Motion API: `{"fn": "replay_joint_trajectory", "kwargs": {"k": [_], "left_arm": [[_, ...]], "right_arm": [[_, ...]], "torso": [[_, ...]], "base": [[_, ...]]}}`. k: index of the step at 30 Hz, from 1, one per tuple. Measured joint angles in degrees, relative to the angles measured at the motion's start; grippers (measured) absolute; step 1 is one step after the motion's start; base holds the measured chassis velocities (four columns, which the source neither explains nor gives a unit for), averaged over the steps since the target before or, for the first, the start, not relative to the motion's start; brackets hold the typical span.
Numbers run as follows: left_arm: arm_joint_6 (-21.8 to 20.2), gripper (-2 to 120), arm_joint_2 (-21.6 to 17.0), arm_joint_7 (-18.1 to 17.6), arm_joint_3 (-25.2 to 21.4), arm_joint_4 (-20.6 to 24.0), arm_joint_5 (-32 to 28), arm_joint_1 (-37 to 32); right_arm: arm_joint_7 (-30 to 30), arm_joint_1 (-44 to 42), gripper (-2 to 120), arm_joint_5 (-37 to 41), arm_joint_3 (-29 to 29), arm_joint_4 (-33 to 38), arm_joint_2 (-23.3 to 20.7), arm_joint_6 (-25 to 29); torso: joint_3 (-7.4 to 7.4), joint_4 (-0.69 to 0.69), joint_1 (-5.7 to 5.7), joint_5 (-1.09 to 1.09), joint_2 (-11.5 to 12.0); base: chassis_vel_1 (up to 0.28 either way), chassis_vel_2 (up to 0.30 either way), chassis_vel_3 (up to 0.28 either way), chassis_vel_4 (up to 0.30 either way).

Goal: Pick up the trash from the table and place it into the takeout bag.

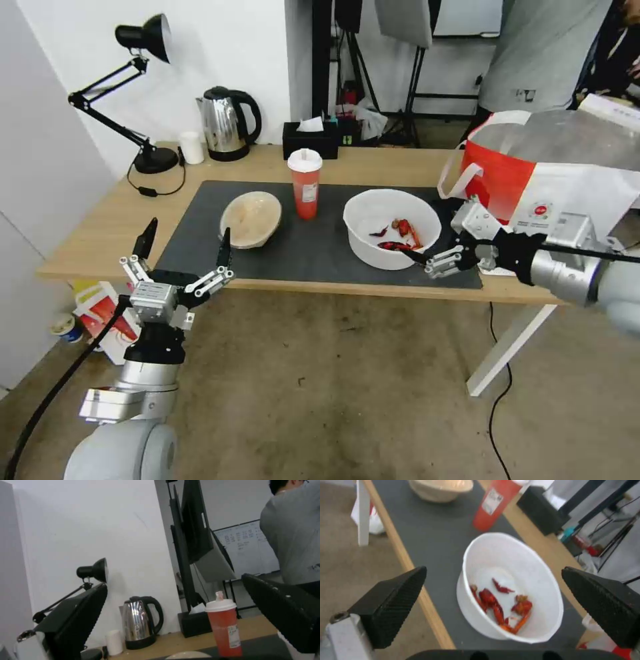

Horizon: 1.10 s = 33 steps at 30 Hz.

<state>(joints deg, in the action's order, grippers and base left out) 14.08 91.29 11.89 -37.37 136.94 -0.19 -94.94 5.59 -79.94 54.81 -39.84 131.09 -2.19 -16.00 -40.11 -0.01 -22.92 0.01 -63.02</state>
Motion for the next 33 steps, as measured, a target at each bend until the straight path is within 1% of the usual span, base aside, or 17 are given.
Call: {"fn": "replay_joint_trajectory", "kwargs": {"k": [2, 3, 4, 5, 7, 8, 9, 10, 13, 14, 16, 18, 19, 22, 26, 29, 33], "left_arm": [[0.1, 100, 0.0, 0.0, 0.0, 0.2, 0.1, -0.3], [0.1, 100, 0.0, 0.0, 0.2, 0.4, 0.3, -0.7], [0.2, 100, 0.0, 0.0, 0.4, 0.8, 0.5, -1.2], [0.2, 100, 0.0, 0.0, 0.4, 0.8, 0.5, -1.2], [0.2, 100, 0.0, 0.0, 0.5, 1.3, 0.7, -1.7], [0.2, 100, 0.0, 0.0, 0.6, 1.5, 0.8, -1.9], [0.2, 100, 0.0, 0.0, 0.6, 1.5, 0.8, -1.9], [0.2, 100, 0.0, 0.0, 0.7, 1.6, 0.8, -1.9], [0.3, 100, 0.0, 0.0, 1.7, 1.6, 1.1, -2.0], [0.3, 100, 0.0, 0.0, 1.7, 1.6, 1.1, -2.0], [0.7, 100, 0.0, 0.0, 2.1, 1.3, 1.4, -2.1], [1.0, 100, 0.0, 0.0, 2.1, 1.1, 1.4, -1.9], [1.0, 100, 0.0, 0.0, 2.1, 1.1, 1.4, -1.9], [0.9, 100, 0.0, -0.1, 2.1, 1.0, 1.3, -1.6], [0.6, 100, 0.0, -0.1, 2.0, 0.9, 1.2, -1.3], [0.6, 100, 0.0, -0.1, 1.9, 0.7, 1.0, -1.2], [0.6, 100, 0.0, -0.1, 1.7, 0.7, 0.9, -1.2]], "right_arm": [[0.3, -0.9, 100, 0.2, -0.7, -0.3, -0.8, 0.0], [0.5, -2.8, 100, 0.5, -2.6, -0.6, -1.9, 0.0], [0.8, -5.4, 100, 1.0, -5.1, -1.3, -3.6, 0.1], [0.8, -5.4, 100, 1.0, -5.1, -1.3, -3.6, 0.1], [1.5, -7.9, 100, 2.5, -7.4, -2.4, -6.7, 0.0], [1.8, -8.9, 100, 3.4, -8.7, -2.8, -8.7, -0.3], [1.8, -8.9, 100, 3.4, -8.7, -2.8, -8.7, -0.3], [2.1, -9.6, 100, 3.8, -9.5, -3.1, -9.9, -0.4], [2.5, -13.6, 100, 4.6, -13.9, -4.6, -15.0, -0.9], [2.5, -13.6, 100, 4.6, -13.9, -4.6, -15.0, -0.9], [2.4, -18.3, 100, 5.2, -19.1, -5.8, -17.7, -1.3], [2.3, -22.7, 100, 6.2, -24.1, -7.3, -20.2, -1.8], [2.3, -22.7, 100, 6.2, -24.1, -7.3, -20.2, -1.8], [2.1, -27.0, 100, 7.3, -28.7, -9.3, -22.9, -2.7], [2.3, -29.2, 100, 7.9, -30.9, -10.6, -24.7, -3.2], [3.2, -32.5, 100, 9.2, -34.5, -12.6, -27.1, -4.4], [4.1, -34.3, 100, 9.8, -36.0, -14.0, -28.6, -5.2]], "torso": [[0.0, 0.0, 0.0, 0.01, 0.0], [0.0, -0.01, 0.0, 0.02, 0.0], [0.01, 0.01, 0.01, -0.03, 0.0], [0.01, 0.01, 0.01, -0.03, 0.0], [0.0, 0.01, 0.0, 0.02, 0.0], [0.0, 0.0, 0.0, -0.01, 0.0], [0.0, 0.0, 0.0, -0.01, 0.0], [0.0, 0.0, 0.0, -0.01, 0.0], [0.0, 0.0, 0.0, -0.05, 0.0], [0.0, 0.0, 0.0, -0.05, 0.0], [0.0, 0.01, 0.0, -0.01, 0.0], [0.0, 0.02, 0.0, -0.02, 0.0], [0.0, 0.02, 0.0, -0.02, 0.0], [0.0, 0.01, 0.0, -0.01, 0.0], [0.0, 0.0, 0.0, -0.01, 0.0], [0.0, 0.01, 0.01, 0.0, 0.0], [0.0, 0.01, 0.01, -0.03, 0.0]], "base": [[0.0, 0.0, 0.0, 0.0], [0.0, 0.0, 0.0, 0.0], [0.0, 0.0, 0.0, 0.0], [0.0, 0.0, 0.0, 0.0], [0.0, 0.0, 0.0, 0.0], [0.0, 0.0, 0.0, 0.0], [0.0, 0.0, 0.0, 0.0], [0.0, 0.0, 0.0, 0.0], [0.0, 0.0, 0.0, 0.0], [0.0, 0.0, 0.0, 0.0], [0.0, 0.0, 0.0, 0.0], [0.0, 0.0, 0.0, 0.0], [0.0, 0.0, 0.0, 0.0], [0.0, 0.0, 0.0, 0.0], [0.0, 0.0, 0.0, 0.0], [0.0, 0.0, 0.0, 0.0], [0.0, 0.0, 0.0, 0.0]]}}
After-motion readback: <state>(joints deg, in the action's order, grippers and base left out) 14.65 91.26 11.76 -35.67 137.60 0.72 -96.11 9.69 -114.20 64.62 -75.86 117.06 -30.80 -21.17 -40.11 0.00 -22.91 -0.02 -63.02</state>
